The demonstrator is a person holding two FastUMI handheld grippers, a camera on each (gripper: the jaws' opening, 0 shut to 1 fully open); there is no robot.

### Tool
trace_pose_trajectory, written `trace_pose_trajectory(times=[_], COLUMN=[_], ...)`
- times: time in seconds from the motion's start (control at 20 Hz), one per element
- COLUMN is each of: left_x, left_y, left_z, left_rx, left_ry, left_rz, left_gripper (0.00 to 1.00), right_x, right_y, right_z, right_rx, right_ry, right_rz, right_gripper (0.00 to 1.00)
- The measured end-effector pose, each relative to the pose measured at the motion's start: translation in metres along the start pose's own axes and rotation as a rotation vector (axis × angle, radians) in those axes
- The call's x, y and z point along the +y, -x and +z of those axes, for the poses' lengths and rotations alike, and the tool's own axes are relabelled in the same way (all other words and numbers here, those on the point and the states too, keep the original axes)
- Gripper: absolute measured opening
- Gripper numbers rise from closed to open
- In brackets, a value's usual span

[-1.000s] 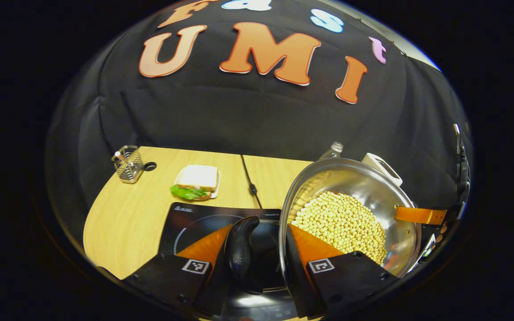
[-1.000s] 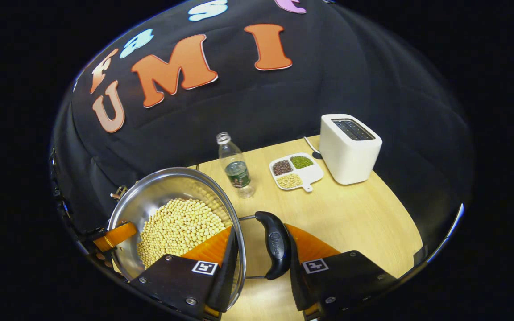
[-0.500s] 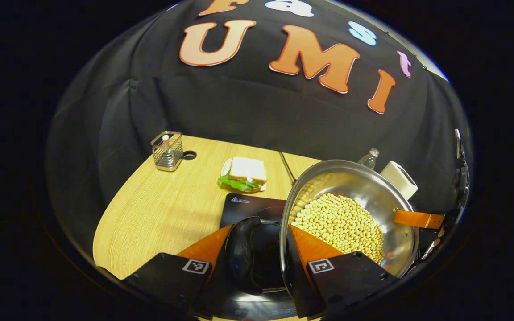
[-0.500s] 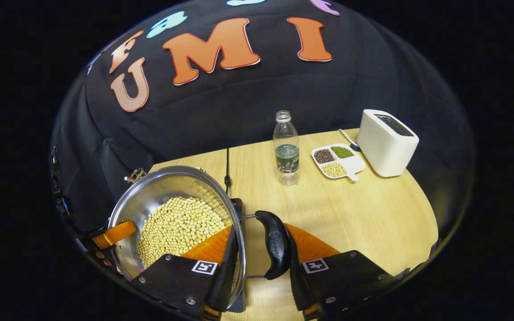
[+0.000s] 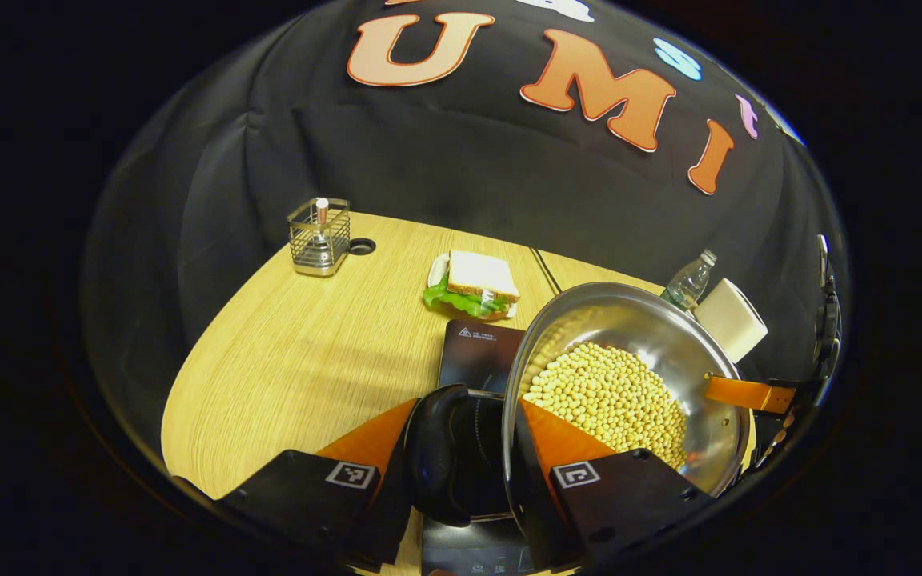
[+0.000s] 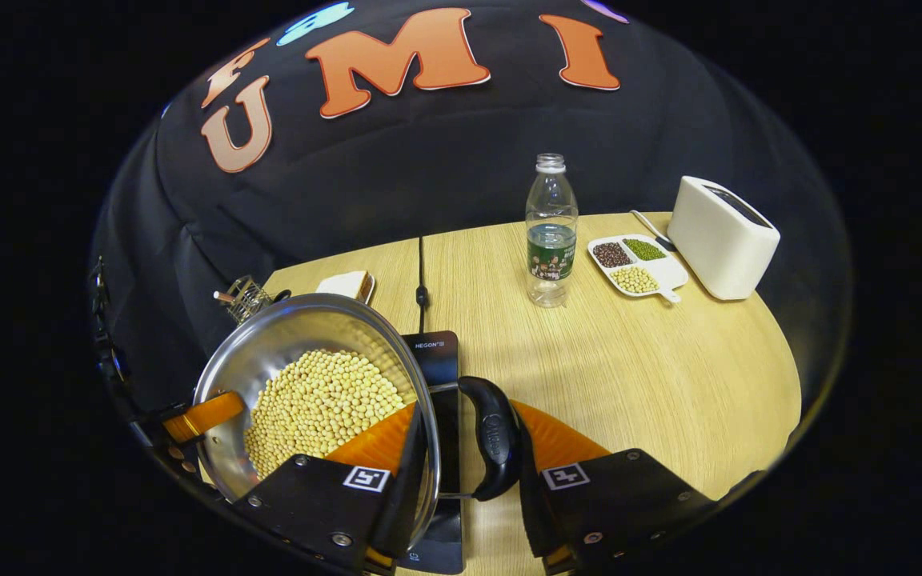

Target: First push the handle of the pot to place it horizontally, then grasp the pot with both hands and set it on the induction cooktop.

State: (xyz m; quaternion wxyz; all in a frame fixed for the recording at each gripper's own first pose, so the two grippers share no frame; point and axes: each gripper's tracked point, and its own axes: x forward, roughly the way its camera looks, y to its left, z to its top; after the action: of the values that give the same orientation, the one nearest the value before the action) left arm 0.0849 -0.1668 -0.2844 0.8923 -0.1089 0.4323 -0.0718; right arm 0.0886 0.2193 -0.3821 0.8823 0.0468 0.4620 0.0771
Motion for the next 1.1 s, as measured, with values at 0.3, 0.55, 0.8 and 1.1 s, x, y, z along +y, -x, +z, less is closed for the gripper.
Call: trace_pose_trajectory(times=[0.3, 0.55, 0.8, 1.1], left_x=[0.001, -0.001, -0.011, -0.026], left_y=[-0.006, -0.004, 0.061, 0.222], left_z=[0.005, 0.019, 0.088, 0.209], left_rx=[0.029, 0.030, -0.174, -0.486], left_ry=[0.009, 0.001, -0.100, -0.135], left_rz=[0.003, 0.018, 0.126, 0.167], left_gripper=[0.64, 0.69, 0.90, 1.00], right_x=[0.002, -0.003, -0.008, -0.043], right_y=[-0.013, -0.020, 0.007, 0.108], right_z=[-0.012, -0.018, 0.008, 0.084], right_rx=[0.027, 0.031, -0.048, -0.300], right_ry=[0.005, -0.008, 0.000, 0.065], right_rz=[0.002, 0.008, 0.013, -0.038], right_gripper=[0.56, 0.57, 0.70, 0.94])
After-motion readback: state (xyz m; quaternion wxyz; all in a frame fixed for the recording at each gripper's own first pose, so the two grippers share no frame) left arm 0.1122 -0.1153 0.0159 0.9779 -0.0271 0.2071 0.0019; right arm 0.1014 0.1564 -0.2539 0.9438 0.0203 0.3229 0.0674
